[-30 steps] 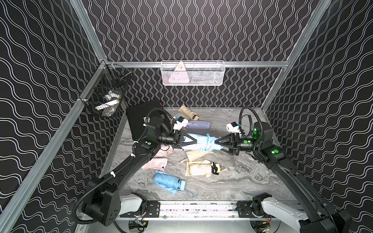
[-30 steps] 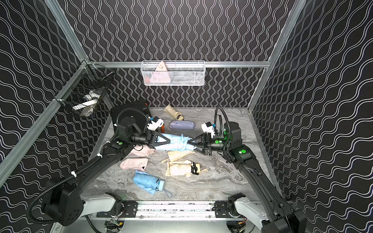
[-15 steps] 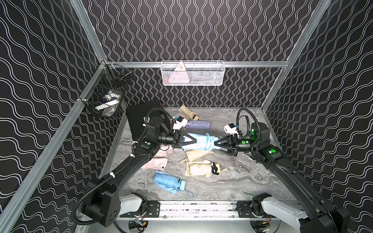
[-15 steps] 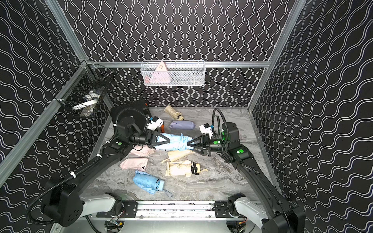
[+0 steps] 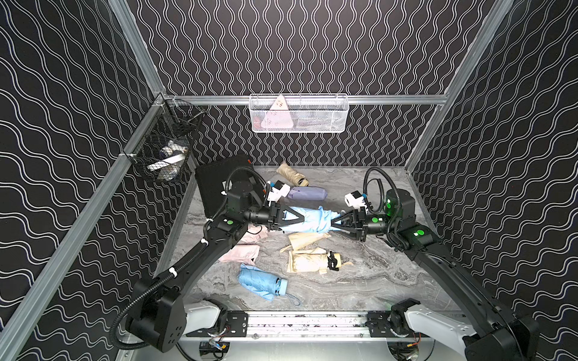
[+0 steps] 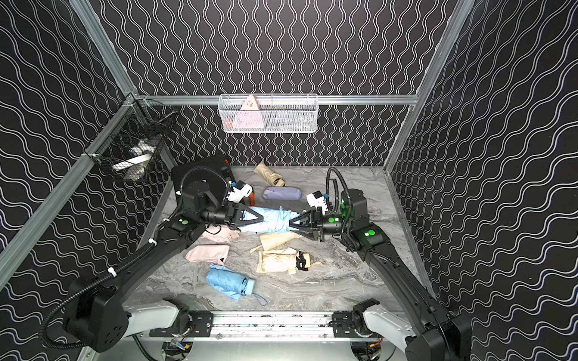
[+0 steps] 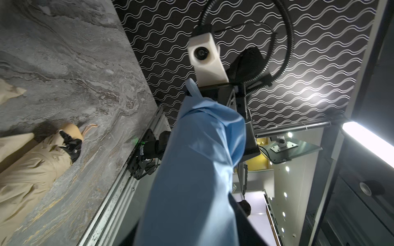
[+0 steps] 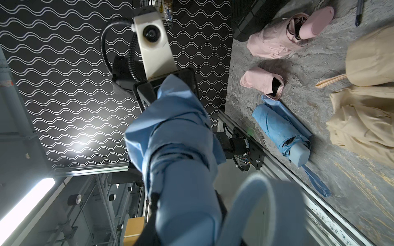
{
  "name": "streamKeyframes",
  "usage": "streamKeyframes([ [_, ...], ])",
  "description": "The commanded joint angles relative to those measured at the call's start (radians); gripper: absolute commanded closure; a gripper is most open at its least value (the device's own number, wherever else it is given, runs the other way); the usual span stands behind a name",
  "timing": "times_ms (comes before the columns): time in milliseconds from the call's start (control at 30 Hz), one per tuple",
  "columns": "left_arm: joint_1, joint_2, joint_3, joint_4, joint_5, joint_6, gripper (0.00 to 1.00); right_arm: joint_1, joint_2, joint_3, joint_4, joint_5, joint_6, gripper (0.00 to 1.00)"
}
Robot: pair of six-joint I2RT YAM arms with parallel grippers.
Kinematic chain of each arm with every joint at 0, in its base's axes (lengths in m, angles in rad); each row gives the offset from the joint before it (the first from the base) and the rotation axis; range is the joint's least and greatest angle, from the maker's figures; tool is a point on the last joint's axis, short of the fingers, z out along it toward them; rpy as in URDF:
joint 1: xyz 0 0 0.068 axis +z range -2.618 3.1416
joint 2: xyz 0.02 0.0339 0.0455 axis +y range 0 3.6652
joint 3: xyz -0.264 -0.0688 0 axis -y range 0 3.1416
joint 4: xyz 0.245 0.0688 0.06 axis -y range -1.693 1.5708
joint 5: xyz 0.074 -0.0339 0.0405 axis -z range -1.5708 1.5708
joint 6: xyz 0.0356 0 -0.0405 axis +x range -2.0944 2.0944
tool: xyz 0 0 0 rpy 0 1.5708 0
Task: Take umbrellas out of sleeves
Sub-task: Take out the umbrella from the umbrella sleeve.
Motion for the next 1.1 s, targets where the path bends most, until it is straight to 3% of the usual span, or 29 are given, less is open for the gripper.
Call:
streamKeyframes([
  [0,0.003,-0.009,0.047,-0.243,-0.088,0.185,0.4,0.002,-0.012,0.008,0.009,-0.018,-0.043,0.85],
  [233,0.043,-0.061,0.041,-0.333,-0.225,0.226,0.2,-0.002,-0.023,0.002,-0.022,0.047,-0.06,0.86],
  [367,0.064,-0.095,0.023,-0.36,-0.272,0.23,0.01,-0.009,-0.023,0.008,-0.046,0.074,-0.077,0.87],
  [600,0.078,-0.122,0.015,-0.372,-0.264,0.236,0.01,-0.012,-0.007,0.013,-0.058,0.091,-0.086,0.88],
  [700,0.078,-0.122,0.034,-0.424,-0.274,0.273,0.05,-0.011,-0.004,0.016,-0.066,0.095,-0.092,0.88],
  [833,0.079,-0.112,0.079,-0.552,-0.306,0.371,0.2,-0.011,0.005,0.022,-0.075,0.089,-0.102,0.88],
  [1067,0.078,-0.11,0.058,-0.521,-0.282,0.358,0.4,-0.01,0.005,0.02,-0.058,0.091,-0.088,0.88],
])
